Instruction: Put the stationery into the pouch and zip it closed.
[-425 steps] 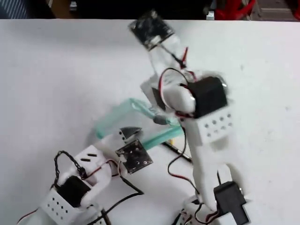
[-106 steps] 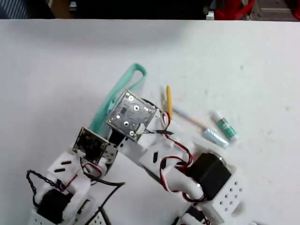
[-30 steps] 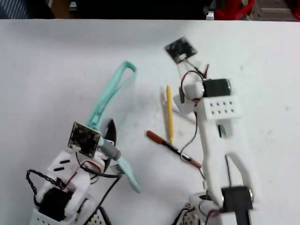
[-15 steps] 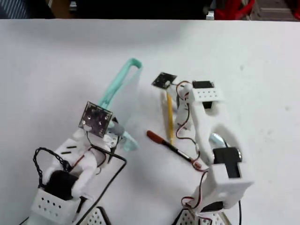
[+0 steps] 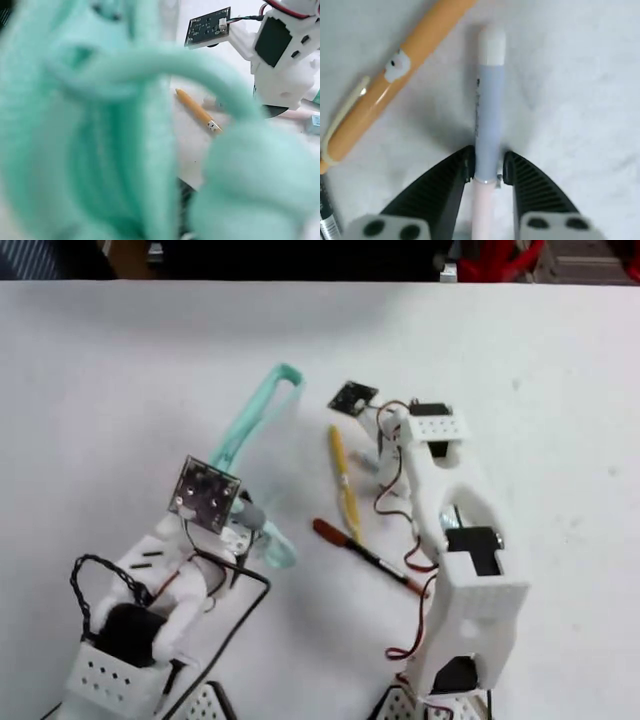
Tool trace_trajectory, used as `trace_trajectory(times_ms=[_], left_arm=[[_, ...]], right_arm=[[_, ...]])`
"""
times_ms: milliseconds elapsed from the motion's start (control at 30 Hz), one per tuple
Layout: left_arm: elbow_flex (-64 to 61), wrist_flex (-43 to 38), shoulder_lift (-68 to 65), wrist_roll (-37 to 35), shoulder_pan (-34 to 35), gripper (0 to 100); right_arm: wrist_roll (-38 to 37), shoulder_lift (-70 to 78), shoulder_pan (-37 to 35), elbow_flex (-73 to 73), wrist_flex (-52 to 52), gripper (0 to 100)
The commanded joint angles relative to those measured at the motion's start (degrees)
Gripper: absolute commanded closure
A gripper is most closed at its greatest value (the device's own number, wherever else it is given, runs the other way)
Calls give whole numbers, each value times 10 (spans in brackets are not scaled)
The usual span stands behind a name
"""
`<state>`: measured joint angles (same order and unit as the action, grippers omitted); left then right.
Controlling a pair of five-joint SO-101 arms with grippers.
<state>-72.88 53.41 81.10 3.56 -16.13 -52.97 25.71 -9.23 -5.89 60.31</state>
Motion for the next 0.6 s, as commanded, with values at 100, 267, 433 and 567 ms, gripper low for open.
trace_trajectory(times_ms=[100, 267, 433, 567], left_arm=[[25, -8, -11, 8, 6, 977], [18, -11, -11, 9, 6, 977], [18, -11, -11, 8, 6, 977], [18, -11, -11, 8, 3, 977]], right_arm=[[-10, 4, 2, 21, -2, 979], [-5, -73, 40, 22, 8, 981], [-4, -239, 57, 21, 64, 981], [-4, -356, 38, 20, 105, 981]])
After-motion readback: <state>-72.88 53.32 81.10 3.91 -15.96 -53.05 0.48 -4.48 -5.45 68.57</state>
